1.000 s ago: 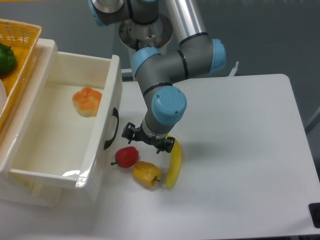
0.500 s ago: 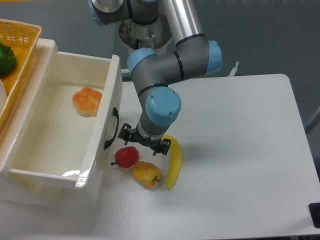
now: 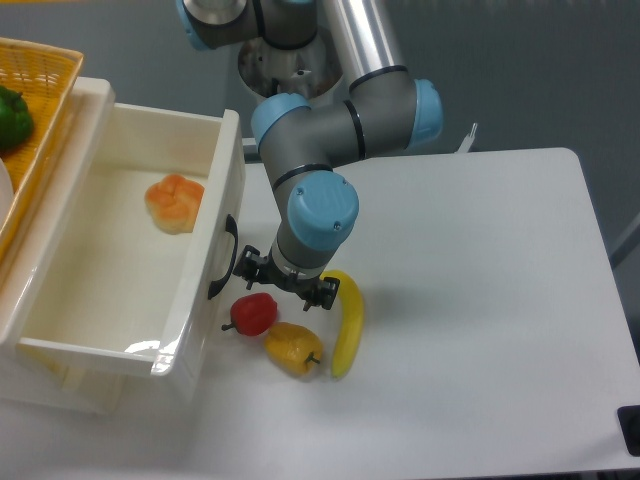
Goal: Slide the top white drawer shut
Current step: 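Lower the gripper beside the drawer front near the black handle, then push the drawer front with the gripper, sliding the drawer inward, then hold the gripper against the drawer front, pressing it shut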
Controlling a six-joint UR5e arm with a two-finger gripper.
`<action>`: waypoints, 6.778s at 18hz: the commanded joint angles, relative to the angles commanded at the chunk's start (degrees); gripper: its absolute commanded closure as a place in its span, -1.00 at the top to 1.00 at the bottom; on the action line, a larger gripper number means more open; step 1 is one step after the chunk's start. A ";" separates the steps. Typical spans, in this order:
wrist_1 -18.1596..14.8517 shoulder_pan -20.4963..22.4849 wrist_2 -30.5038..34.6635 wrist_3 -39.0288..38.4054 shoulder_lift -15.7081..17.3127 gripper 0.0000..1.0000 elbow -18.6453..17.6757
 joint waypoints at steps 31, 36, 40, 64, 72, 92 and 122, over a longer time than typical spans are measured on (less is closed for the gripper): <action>0.00 -5.19 0.00 -0.09 2.29 1.00 0.88; 0.00 -5.89 0.00 -0.18 2.37 1.00 0.79; -0.09 -6.50 -0.09 -0.44 2.55 1.00 0.79; 0.00 -10.46 0.00 0.00 3.16 1.00 0.88; 0.00 -12.40 0.00 -0.35 2.90 1.00 1.14; -0.18 -12.92 -0.18 -0.53 3.08 1.00 0.97; -0.09 -12.93 -2.02 -0.27 3.43 1.00 1.23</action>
